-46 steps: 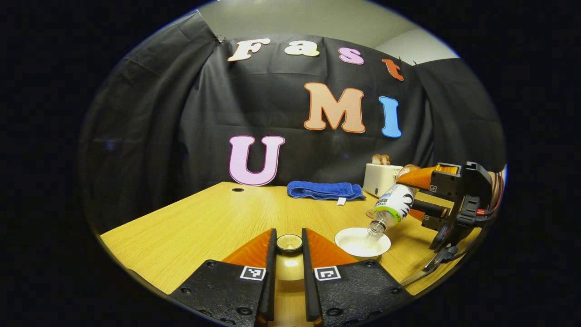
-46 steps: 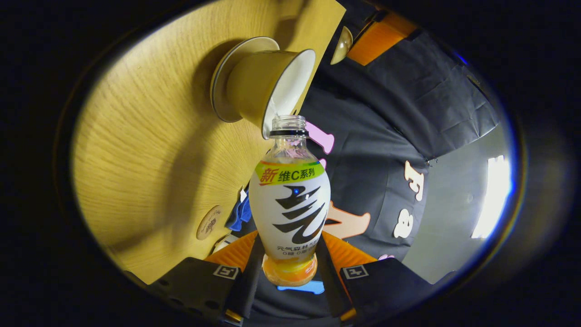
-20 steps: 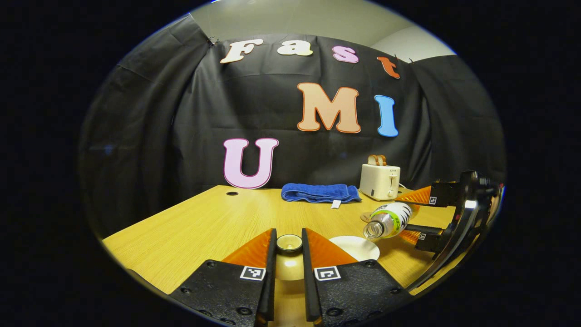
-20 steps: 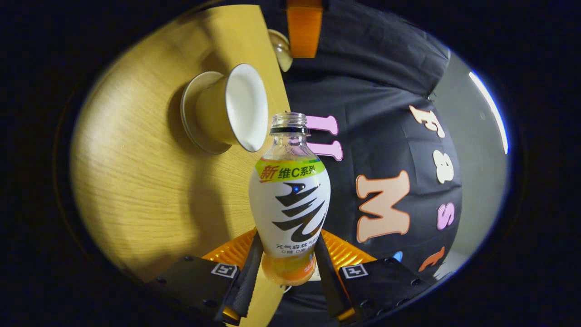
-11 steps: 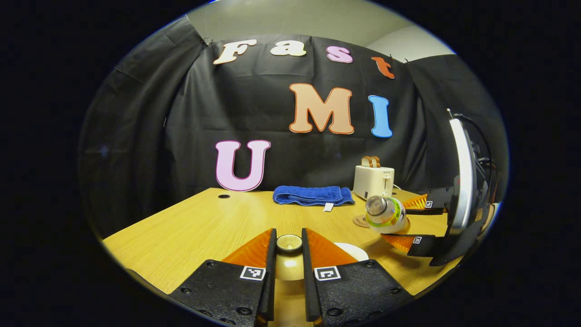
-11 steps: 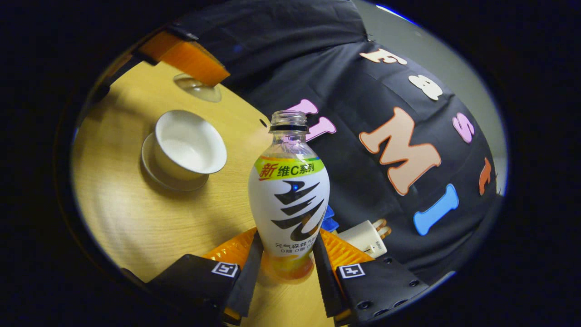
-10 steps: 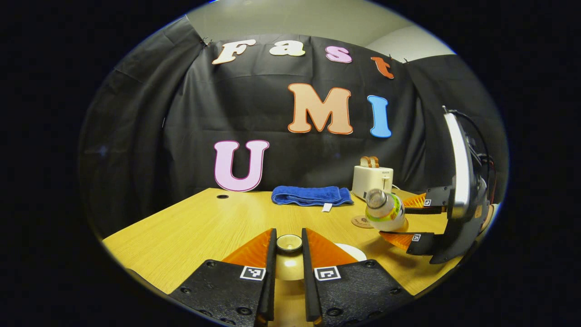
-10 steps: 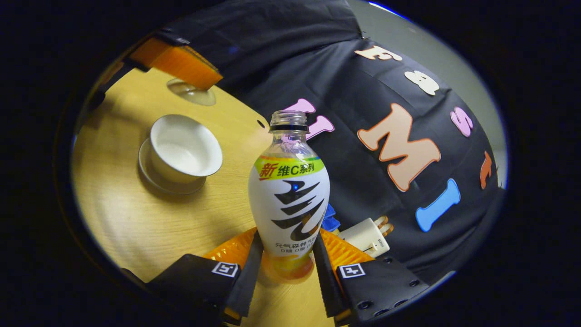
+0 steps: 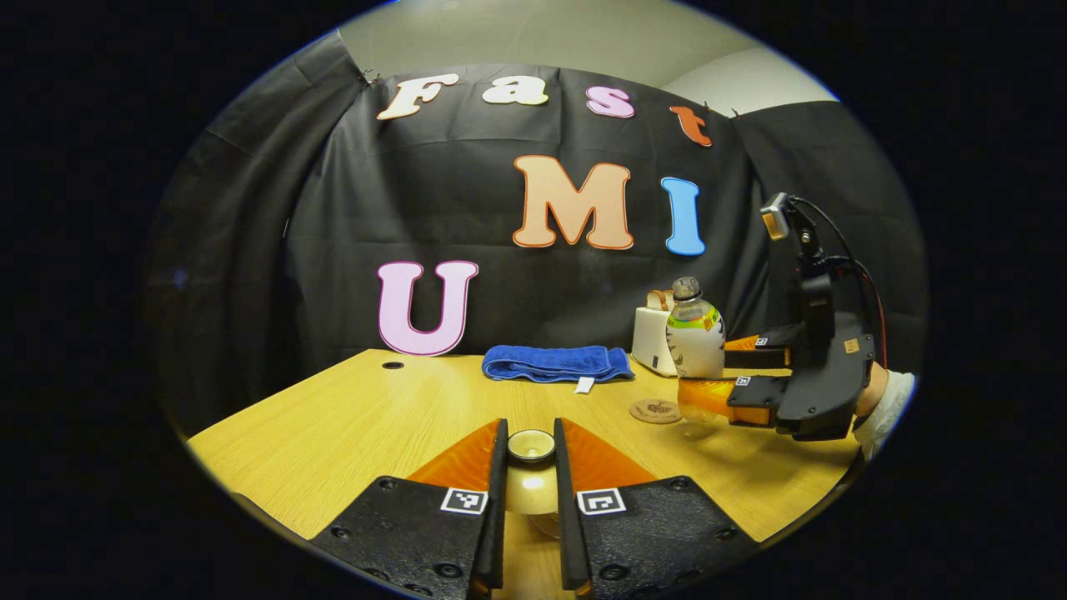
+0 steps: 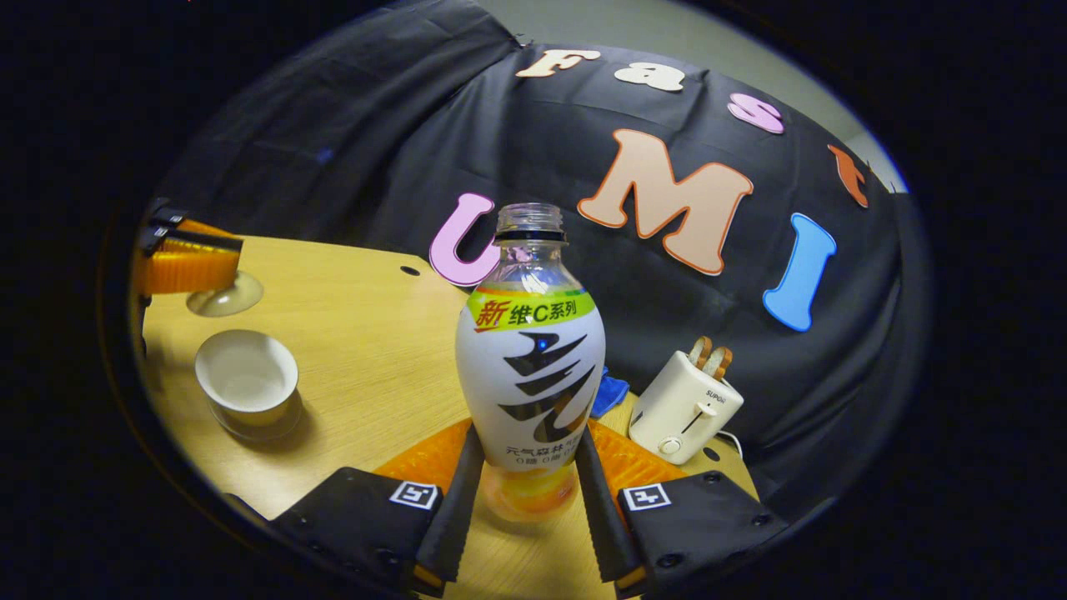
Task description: Open the teacup lid with one hand, grasp the water bottle and pour water into the teacup with the other hand; after pouring, place the water bottle on the coaster and then close the teacup lid.
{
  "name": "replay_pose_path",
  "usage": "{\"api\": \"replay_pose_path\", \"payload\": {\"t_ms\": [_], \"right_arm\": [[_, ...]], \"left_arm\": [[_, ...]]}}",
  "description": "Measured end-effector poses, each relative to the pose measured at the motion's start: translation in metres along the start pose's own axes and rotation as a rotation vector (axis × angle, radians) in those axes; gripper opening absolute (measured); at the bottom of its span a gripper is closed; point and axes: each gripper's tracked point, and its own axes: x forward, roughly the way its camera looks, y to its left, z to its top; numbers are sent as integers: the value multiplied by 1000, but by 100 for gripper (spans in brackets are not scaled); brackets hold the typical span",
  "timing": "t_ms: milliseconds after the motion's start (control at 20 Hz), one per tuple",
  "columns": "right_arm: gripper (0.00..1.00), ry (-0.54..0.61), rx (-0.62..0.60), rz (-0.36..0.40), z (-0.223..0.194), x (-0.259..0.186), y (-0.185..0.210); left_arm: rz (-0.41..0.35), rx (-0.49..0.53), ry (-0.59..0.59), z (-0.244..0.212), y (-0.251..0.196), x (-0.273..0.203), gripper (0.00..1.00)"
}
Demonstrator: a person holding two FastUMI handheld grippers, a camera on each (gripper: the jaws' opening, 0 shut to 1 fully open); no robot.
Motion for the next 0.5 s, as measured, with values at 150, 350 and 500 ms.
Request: {"api": "replay_pose_path", "payload": {"t_ms": [150, 350, 500], "right_arm": [[65, -1, 100, -17, 1, 13, -10], [67, -25, 227, -29, 10, 38, -20], [67, -37, 273, -57, 11, 52, -28]], "left_arm": [[-9, 1, -8, 3, -3, 0, 24], [-25, -2, -14, 5, -8, -1, 24], [-32, -1, -22, 8, -10, -2, 24]]}}
